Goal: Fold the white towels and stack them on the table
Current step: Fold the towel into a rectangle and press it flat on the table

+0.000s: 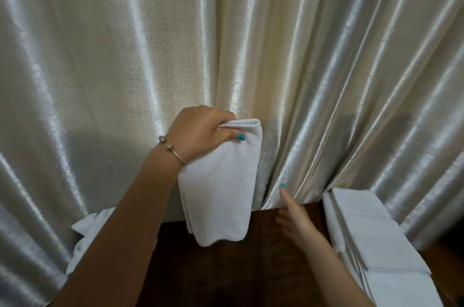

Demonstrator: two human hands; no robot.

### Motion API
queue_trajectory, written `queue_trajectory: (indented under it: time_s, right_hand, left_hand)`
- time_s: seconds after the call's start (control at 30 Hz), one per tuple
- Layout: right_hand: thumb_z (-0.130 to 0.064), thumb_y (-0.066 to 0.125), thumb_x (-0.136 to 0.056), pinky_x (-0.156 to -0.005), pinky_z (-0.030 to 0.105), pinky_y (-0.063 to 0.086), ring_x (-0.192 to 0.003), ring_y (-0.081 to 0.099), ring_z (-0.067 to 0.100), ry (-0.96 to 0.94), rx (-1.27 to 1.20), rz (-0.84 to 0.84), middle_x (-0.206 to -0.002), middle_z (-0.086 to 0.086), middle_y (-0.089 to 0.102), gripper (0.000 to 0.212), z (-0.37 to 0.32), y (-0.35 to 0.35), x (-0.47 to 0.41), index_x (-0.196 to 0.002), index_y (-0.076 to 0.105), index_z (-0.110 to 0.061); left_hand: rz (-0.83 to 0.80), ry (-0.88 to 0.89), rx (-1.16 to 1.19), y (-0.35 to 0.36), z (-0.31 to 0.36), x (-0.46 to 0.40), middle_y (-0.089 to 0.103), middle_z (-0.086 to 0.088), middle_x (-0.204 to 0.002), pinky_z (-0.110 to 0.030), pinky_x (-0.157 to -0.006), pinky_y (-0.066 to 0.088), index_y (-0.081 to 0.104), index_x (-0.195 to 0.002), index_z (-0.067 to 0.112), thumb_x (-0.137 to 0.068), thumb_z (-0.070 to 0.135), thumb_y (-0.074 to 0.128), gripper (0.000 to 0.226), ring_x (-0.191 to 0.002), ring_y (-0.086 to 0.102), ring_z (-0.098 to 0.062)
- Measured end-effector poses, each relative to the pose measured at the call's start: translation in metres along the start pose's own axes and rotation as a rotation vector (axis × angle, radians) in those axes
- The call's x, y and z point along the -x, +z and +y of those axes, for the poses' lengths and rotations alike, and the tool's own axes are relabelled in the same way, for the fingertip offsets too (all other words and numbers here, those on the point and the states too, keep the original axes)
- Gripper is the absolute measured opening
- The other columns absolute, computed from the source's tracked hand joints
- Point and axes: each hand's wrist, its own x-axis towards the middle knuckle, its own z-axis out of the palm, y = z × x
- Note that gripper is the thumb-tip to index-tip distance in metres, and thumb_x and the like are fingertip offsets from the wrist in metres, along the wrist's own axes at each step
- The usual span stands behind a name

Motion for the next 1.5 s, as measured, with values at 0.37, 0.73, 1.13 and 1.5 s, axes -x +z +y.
queue_trajectory:
  time_s: [0.37,0.73,1.13,1.5]
  right_hand:
    - [-0.061,0.064,-0.076,-0.102,0.042,0.045,-0.119,0.060,0.020,-0.133,-0.478,-0.264,-0.130,-0.001,0.064,0.072,0.043,0.033,-0.003,-0.137,0.049,-0.025]
    - [-0.014,0.098,-0.039,-0.093,0.039,0.054,-0.115,0.063,0.032,-0.371,-0.488,-0.441,-0.121,0.018,0.067,0.096,0.017,0.009,0.001,-0.127,0.059,-0.005]
    - [-0.015,0.079,-0.069,-0.086,0.042,0.042,-0.098,0.056,0.026,-0.489,-0.313,-0.302,-0.098,0.007,0.062,0.038,-0.039,-0.018,0.003,-0.101,0.060,-0.016]
    - [-0.020,0.055,-0.092,-0.085,0.038,0.057,-0.099,0.069,0.024,-0.271,-0.566,-0.465,-0.112,0.012,0.071,0.034,-0.088,-0.001,0.026,-0.122,0.062,-0.006]
  left_hand:
    - [0.122,-0.102,0.060,-0.033,-0.022,0.002,0.055,0.021,-0.065,-0.024,-0.053,0.030,0.046,-0.056,0.042,-0.084,0.052,0.060,0.033,-0.060,0.050,0.001]
    - [0.257,-0.258,0.213,-0.035,-0.068,0.027,0.044,0.008,-0.058,-0.035,-0.056,0.035,0.047,-0.064,0.018,-0.076,0.060,0.055,0.045,-0.055,0.038,-0.014]
    - [0.347,-0.333,0.390,-0.032,-0.067,0.038,0.039,0.002,-0.060,-0.027,-0.055,0.027,0.056,-0.072,-0.004,-0.078,0.057,0.054,0.061,-0.059,0.034,-0.007]
    - [0.544,-0.557,0.392,-0.021,-0.077,0.026,0.045,-0.001,-0.064,-0.031,-0.057,0.029,0.053,-0.080,-0.005,-0.096,0.041,0.050,0.049,-0.068,0.040,-0.018]
